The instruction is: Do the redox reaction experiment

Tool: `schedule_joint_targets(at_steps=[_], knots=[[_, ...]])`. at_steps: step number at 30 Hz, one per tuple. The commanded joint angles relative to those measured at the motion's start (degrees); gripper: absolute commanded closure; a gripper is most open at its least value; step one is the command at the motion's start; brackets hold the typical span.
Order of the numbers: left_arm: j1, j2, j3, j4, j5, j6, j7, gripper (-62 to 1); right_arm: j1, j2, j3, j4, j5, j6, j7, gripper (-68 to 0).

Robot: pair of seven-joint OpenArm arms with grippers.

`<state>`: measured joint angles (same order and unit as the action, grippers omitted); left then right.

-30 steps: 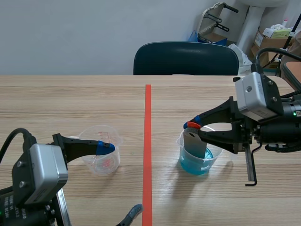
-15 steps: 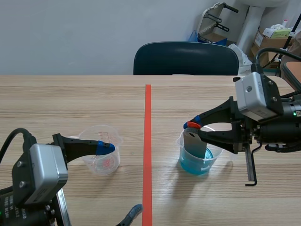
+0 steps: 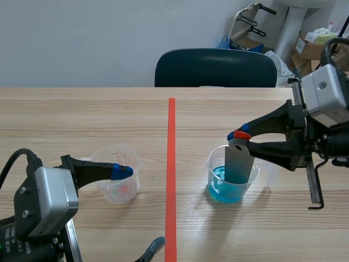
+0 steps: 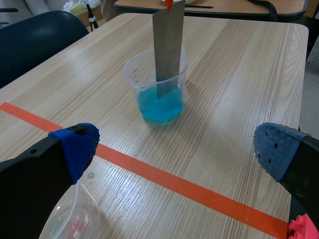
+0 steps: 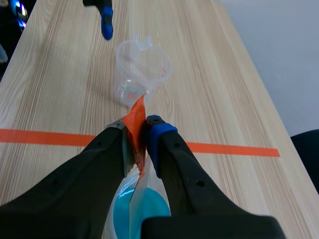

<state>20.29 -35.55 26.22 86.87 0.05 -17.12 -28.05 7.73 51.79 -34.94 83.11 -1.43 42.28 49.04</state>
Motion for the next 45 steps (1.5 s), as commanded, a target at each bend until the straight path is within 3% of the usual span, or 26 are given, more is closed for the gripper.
schedule_joint_targets(at_steps=[1, 23, 31, 45], knots=[[-0.17, 0.59, 0.22, 0.46, -0.42, 0.09, -0.83, -62.3, 0.57, 1.57, 0.92, 1.79, 2.01, 0.44, 0.66, -0.6], [-0.17, 0.59, 0.22, 0.46, -0.42, 0.09, -0.83, -62.3, 0.72, 11.74, 2.01, 14.14, 14.01, 0.44, -0.63, -0.6], [-0.17, 0.59, 0.22, 0.46, -0.42, 0.09, -0.85, -62.3, 0.72, 11.74, 5.44, 15.43, 18.91, 0.44, -6.29, -0.6], [-0.17, 0.59, 0.22, 0.46, -0.42, 0.09, -0.85, -62.3, 0.87, 12.68, 6.51, 18.95, 27.39, 0.44, -15.30, -0.6]])
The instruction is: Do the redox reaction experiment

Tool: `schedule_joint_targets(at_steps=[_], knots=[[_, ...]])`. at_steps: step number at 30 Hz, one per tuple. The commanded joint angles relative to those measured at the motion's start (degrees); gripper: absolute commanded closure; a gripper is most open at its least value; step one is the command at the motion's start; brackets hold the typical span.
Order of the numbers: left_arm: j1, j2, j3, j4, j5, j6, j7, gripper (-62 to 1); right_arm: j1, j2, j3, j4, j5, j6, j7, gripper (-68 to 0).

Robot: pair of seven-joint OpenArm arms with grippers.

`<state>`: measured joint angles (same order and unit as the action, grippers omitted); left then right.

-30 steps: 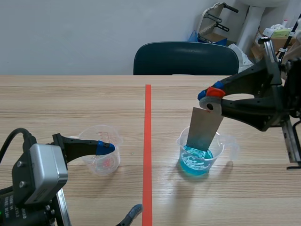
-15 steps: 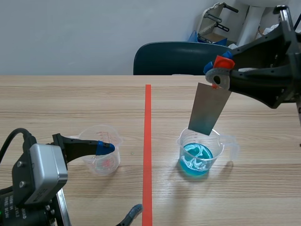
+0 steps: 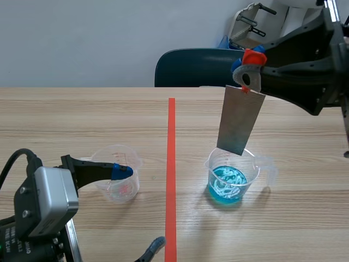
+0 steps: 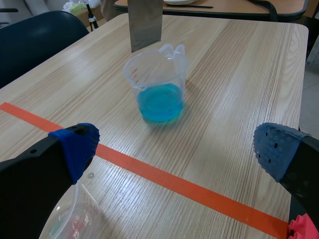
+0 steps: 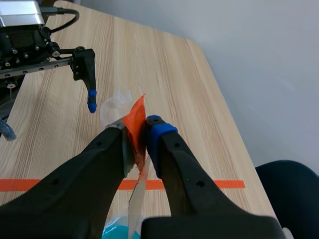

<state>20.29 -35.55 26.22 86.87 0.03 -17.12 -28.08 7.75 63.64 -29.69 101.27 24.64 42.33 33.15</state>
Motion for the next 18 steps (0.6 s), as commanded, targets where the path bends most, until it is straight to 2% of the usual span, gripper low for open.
schedule_joint_targets(at_steps=[1, 10, 18], knots=[[-0.17, 0.59, 0.22, 0.46, -0.39, 0.09, -0.83, -62.3, 0.85, 0.85, 1.38, 1.05, 1.81, 0.39, -0.11, -0.6], [-0.17, 0.59, 0.22, 0.46, -0.39, 0.09, -0.83, -62.3, 0.85, 1.68, 1.79, 2.67, 5.75, 0.39, -4.39, -0.6], [-0.17, 0.59, 0.22, 0.46, -0.39, 0.09, -0.83, -62.3, 0.85, 1.75, 1.95, 2.78, 6.05, 0.39, -4.59, -0.6]])
